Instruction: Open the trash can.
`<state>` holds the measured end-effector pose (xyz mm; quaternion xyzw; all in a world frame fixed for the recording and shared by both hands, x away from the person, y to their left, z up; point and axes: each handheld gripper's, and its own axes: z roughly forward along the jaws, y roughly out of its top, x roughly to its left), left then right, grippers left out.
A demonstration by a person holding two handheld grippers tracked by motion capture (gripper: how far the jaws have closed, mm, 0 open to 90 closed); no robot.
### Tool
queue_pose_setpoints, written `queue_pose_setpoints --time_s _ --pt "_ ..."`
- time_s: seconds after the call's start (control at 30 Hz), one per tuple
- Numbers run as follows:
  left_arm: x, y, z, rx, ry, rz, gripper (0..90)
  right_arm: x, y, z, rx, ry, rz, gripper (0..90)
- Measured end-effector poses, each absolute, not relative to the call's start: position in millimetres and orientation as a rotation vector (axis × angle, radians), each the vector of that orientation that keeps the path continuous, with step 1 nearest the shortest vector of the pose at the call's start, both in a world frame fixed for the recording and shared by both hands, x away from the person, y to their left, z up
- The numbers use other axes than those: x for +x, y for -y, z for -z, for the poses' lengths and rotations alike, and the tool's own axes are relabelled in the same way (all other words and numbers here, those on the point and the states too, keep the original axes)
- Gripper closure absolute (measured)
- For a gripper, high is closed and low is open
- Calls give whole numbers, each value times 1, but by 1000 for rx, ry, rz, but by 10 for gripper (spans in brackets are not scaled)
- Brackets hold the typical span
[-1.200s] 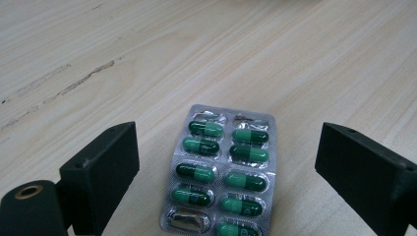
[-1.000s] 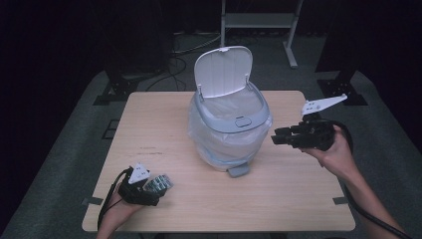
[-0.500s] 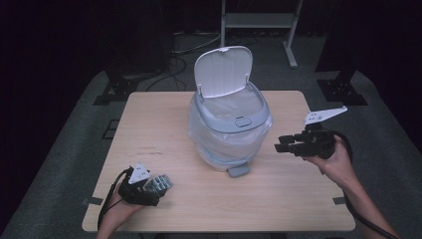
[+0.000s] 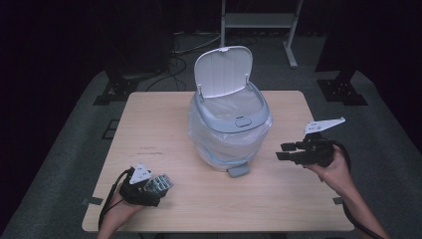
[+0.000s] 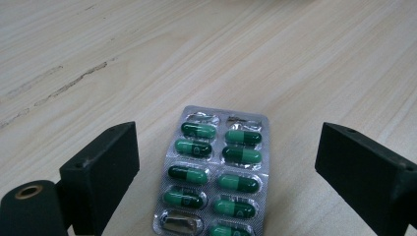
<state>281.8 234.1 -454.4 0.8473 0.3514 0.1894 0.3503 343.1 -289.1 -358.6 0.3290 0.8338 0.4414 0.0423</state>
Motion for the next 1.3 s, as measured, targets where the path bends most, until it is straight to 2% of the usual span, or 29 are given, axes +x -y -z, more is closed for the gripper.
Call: queue_pose_setpoints --time_s 0.8,1.3 --pt "284 -229 459 2237 -879 -472 87 333 300 408 1054 -2555 -1337 486" --pt "289 -229 464 2269 -857 -475 89 326 298 426 1041 -2574 -1327 456"
